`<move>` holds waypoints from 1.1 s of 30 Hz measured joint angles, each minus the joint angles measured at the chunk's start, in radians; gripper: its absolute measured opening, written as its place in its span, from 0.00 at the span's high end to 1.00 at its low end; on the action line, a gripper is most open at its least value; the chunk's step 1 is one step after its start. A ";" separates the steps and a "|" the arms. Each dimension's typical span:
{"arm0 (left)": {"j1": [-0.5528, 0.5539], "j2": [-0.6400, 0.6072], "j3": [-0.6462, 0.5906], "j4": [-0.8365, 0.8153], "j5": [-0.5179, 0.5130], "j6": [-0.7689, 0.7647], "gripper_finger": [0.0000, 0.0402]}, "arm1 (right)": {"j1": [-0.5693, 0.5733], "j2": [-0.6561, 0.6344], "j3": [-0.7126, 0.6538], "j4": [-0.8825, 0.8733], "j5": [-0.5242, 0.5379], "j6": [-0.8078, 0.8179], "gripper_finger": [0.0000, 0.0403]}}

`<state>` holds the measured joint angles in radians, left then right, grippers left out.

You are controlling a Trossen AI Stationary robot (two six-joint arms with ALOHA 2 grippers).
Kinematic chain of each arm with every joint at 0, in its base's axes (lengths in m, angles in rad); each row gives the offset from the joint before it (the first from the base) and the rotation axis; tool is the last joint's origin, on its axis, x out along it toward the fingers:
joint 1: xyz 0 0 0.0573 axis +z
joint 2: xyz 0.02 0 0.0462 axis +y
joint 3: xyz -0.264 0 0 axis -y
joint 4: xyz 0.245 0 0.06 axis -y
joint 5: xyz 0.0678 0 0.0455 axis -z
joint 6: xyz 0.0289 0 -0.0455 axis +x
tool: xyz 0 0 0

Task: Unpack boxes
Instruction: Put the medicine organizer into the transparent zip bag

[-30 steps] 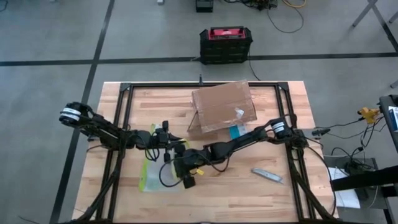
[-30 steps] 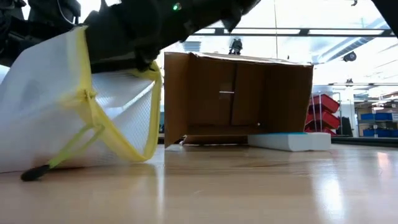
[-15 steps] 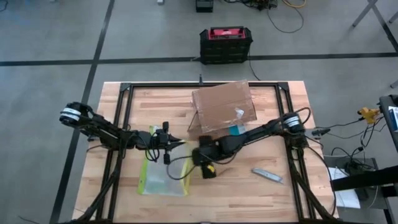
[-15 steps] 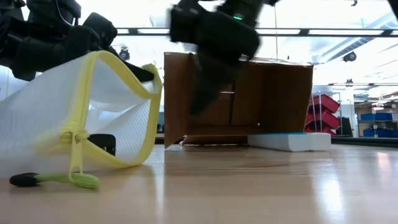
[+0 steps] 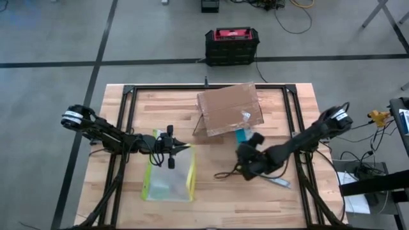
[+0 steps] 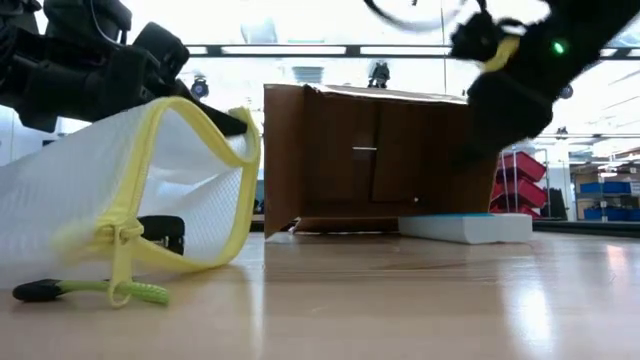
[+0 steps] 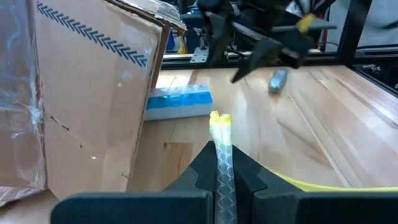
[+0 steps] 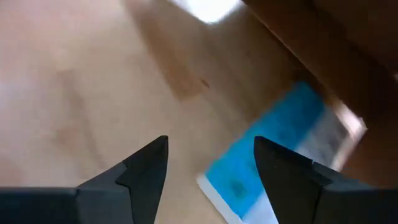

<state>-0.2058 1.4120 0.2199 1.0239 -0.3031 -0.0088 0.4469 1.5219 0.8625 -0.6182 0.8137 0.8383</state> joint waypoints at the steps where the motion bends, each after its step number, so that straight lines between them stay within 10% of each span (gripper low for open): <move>1: 0.000 0.000 0.000 -0.002 0.000 0.001 1.00 | -0.003 -0.009 -0.028 -0.001 0.006 0.066 0.43; 10: 0.000 0.000 0.000 -0.002 0.000 0.007 1.00 | -0.061 -0.008 -0.182 0.048 0.066 0.398 0.47; 18: 0.000 0.000 0.000 -0.001 0.000 0.007 1.00 | -0.014 -0.015 -0.137 0.290 -0.298 0.159 0.49; 24: 0.000 0.000 0.000 0.000 0.000 0.003 1.00 | 0.060 -0.076 -0.045 0.208 -0.098 0.001 0.47; 33: 0.000 0.000 0.000 -0.003 0.000 0.000 1.00 | 0.058 -0.113 -0.051 -0.100 -0.389 -0.301 0.48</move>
<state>-0.2058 1.4120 0.2199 1.0206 -0.3031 -0.0092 0.5053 1.4090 0.8120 -0.7180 0.4249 0.5372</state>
